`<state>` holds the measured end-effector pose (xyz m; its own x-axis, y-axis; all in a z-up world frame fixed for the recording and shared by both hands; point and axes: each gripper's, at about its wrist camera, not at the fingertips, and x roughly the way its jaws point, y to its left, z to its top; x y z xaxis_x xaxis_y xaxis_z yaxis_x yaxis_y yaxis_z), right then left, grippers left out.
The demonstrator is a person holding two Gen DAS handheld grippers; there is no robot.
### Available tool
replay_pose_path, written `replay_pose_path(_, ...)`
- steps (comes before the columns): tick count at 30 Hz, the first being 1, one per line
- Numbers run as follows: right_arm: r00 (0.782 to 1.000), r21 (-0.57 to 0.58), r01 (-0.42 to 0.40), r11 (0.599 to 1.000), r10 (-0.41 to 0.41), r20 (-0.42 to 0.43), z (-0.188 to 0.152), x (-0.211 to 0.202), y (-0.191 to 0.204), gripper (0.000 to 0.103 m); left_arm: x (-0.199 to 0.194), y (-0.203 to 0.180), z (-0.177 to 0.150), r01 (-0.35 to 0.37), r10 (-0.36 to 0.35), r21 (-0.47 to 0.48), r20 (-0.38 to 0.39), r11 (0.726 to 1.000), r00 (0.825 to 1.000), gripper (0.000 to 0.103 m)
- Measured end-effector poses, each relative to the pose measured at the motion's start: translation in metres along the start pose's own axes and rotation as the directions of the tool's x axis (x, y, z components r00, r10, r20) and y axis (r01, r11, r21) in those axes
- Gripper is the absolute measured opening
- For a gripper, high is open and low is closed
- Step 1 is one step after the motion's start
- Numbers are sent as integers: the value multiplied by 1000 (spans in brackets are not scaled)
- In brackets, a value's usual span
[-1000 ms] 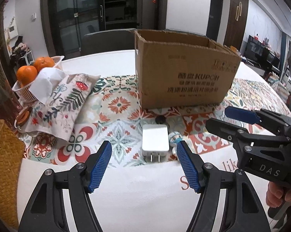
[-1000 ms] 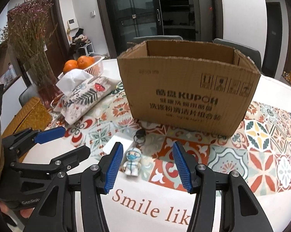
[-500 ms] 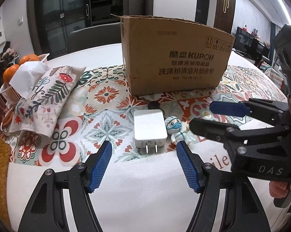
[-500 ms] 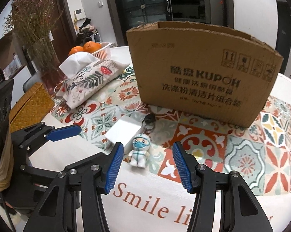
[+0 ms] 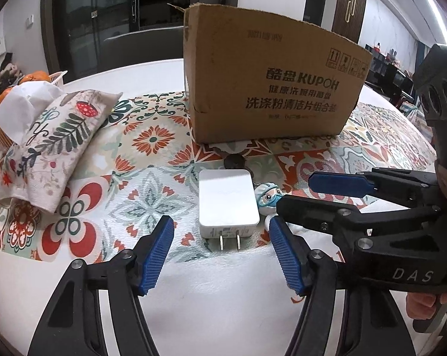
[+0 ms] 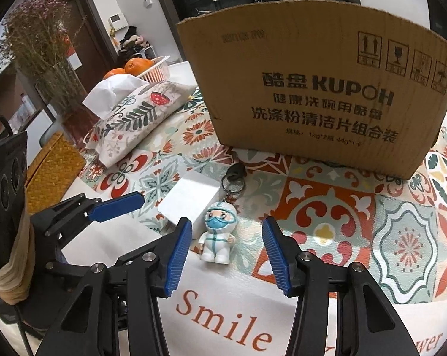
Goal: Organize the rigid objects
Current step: 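Grasp the white plug adapter with the left tool while the right tool grasps the astronaut figure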
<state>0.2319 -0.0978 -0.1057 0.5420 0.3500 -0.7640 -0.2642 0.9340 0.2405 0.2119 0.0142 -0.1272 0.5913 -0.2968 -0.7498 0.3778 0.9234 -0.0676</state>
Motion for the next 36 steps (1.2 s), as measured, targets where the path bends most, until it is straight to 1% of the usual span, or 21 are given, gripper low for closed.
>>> replay_pose_path(6,1000,11,-4,1000,4,-15,1,5,-6,50,11,1,2,-15,15,-1,-22,1000,1000,65)
replay_pose_path(11,1000,3,-10,1000,10,-28,3,13,-3,49,17,7,2,-23,22,-17,-39,1000,999,64)
replay_pose_path(14,999,7,-15,1000,16,-34,5,17,-1,49,18,12,1,-42,41,-24,-45,999,998,64)
replay_pose_path(18,999,3,8,1000,-8,-38,6,23,0,48,20,16,1,-55,54,-24,-48,998,997,64)
replay_pose_path(21,999,8,6,1000,-6,-40,6,25,-1,46,22,15,3,-49,48,-4,-48,999,998,63)
replay_pose_path(24,999,8,12,1000,-12,-35,7,25,-3,44,26,11,7,-41,43,40,-51,998,998,63)
replay_pose_path(26,999,1,14,1000,-14,-35,8,26,-3,40,28,8,9,-44,48,67,-52,997,998,64)
replay_pose_path(30,999,5,23,1000,-23,-30,7,25,-8,39,32,5,14,-43,48,99,-47,994,998,64)
replay_pose_path(31,999,7,23,1000,-23,-30,7,24,-9,39,33,5,15,-43,48,104,-47,994,998,63)
replay_pose_path(33,999,11,25,1000,-24,-29,8,24,-12,39,34,5,17,-39,45,110,-48,993,998,58)
replay_pose_path(35,999,21,14,1000,-14,-33,9,25,-13,37,35,4,18,-26,32,114,-53,993,998,48)
replay_pose_path(36,999,22,4,1000,-3,-34,9,25,-12,36,35,4,18,-21,28,118,-54,993,998,47)
